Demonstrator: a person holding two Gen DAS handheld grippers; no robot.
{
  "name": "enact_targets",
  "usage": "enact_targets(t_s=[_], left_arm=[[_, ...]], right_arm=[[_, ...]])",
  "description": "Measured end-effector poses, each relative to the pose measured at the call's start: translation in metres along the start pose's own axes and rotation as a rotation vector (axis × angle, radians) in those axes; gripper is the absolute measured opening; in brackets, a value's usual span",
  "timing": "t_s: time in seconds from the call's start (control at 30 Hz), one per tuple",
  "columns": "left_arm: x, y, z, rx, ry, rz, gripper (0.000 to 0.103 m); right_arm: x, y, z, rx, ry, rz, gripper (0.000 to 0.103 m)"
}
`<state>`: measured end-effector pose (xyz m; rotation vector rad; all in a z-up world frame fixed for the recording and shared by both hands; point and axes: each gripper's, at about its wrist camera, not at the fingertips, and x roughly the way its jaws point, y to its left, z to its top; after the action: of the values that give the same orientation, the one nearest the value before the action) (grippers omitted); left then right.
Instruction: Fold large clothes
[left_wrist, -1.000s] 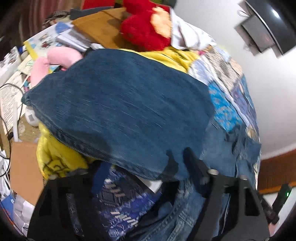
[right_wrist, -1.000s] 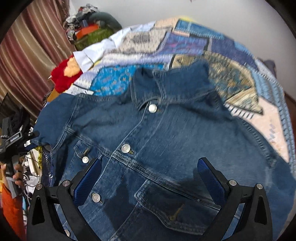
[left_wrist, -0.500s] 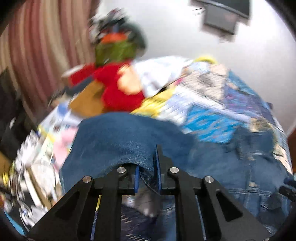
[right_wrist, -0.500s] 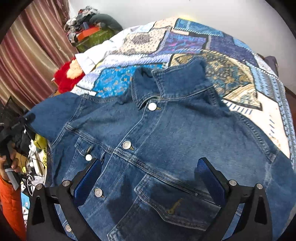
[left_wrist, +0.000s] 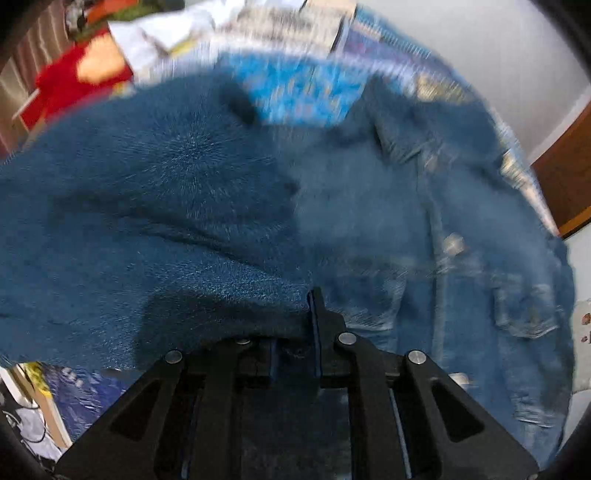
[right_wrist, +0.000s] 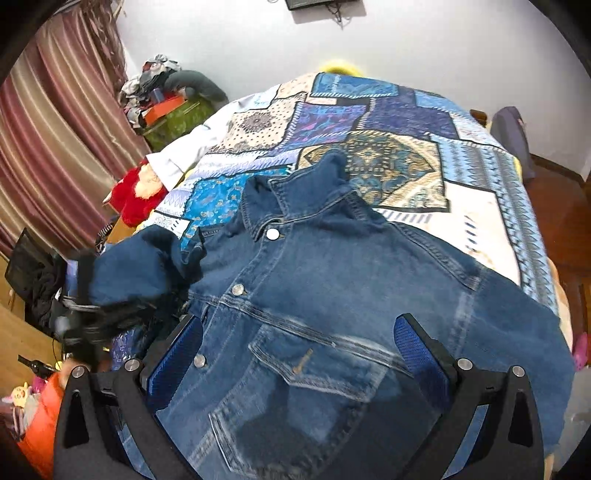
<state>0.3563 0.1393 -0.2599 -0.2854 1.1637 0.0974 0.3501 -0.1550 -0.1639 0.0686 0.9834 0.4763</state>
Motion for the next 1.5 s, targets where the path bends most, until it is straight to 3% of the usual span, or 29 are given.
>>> enact_targets(t_s=[0.1,0.17,0.23,0.27,0.4,0.53,0.63,0.77,0.87,0.9,0.93,1.0,1.03,1.13,1.27,1.37,1.5], left_arm=[[-0.003,0.005,-0.007,-0.031,-0.014,-0.025,0.020],[-0.014,0.012,-0.011,-0.051,-0.010,-0.061,0.037],[-0.031,0.022,-0.020,-0.077,-0.031,-0.118,0.063],[-0.037,0.026,-0.024,-0.093,-0.043,-0.131,0.066],[-0.067,0.063,-0.054,-0.215,-0.090,-0.201,0.071],[-0.088,0.110,-0.079,-0.371,-0.153,-0.218,0.080],[-0.084,0.142,-0.084,-0.465,-0.173,-0.230,0.081],[-0.053,0.184,-0.087,-0.626,-0.115,-0.276,0.081],[-0.041,0.196,-0.084,-0.660,-0.109,-0.236,0.070],[-0.040,0.195,-0.080,-0.653,-0.116,-0.204,0.057],[-0.042,0.192,-0.075,-0.638,-0.126,-0.176,0.036],[-0.049,0.182,-0.067,-0.608,-0.148,-0.129,0.016],[-0.056,0.172,-0.060,-0.568,-0.168,-0.079,0.010],[-0.077,0.132,-0.039,-0.428,-0.245,0.061,0.006],[-0.135,0.072,-0.008,-0.225,-0.433,0.195,0.006],[-0.171,0.029,0.014,-0.110,-0.531,0.138,0.006],[-0.190,-0.037,0.032,0.064,-0.549,0.039,0.006]], right_arm=[[-0.008,-0.005,-0.006,0.004,-0.006,-0.012,0.103],[-0.008,-0.007,-0.008,0.011,-0.003,-0.014,0.103],[-0.005,-0.006,-0.008,0.016,0.002,-0.014,0.103],[-0.003,-0.005,-0.008,0.017,0.004,-0.011,0.103],[0.010,0.005,-0.005,0.014,0.023,0.011,0.103],[0.028,0.025,-0.001,-0.011,0.052,0.039,0.103],[0.040,0.042,-0.001,-0.036,0.071,0.054,0.103],[0.049,0.062,-0.001,-0.057,0.090,0.076,0.103],[0.049,0.073,-0.001,-0.081,0.080,0.075,0.103],[0.048,0.076,-0.002,-0.094,0.075,0.068,0.103],[0.048,0.077,-0.002,-0.102,0.073,0.063,0.103],[0.047,0.078,-0.004,-0.122,0.067,0.044,0.103],[0.046,0.077,-0.005,-0.125,0.065,0.037,0.103],[0.045,0.071,-0.009,-0.126,0.064,0.028,0.103],[0.041,0.054,-0.012,-0.083,0.059,0.039,0.103],[0.033,0.040,-0.013,-0.045,0.042,0.046,0.103],[0.018,0.019,-0.011,-0.003,0.011,0.040,0.103]])
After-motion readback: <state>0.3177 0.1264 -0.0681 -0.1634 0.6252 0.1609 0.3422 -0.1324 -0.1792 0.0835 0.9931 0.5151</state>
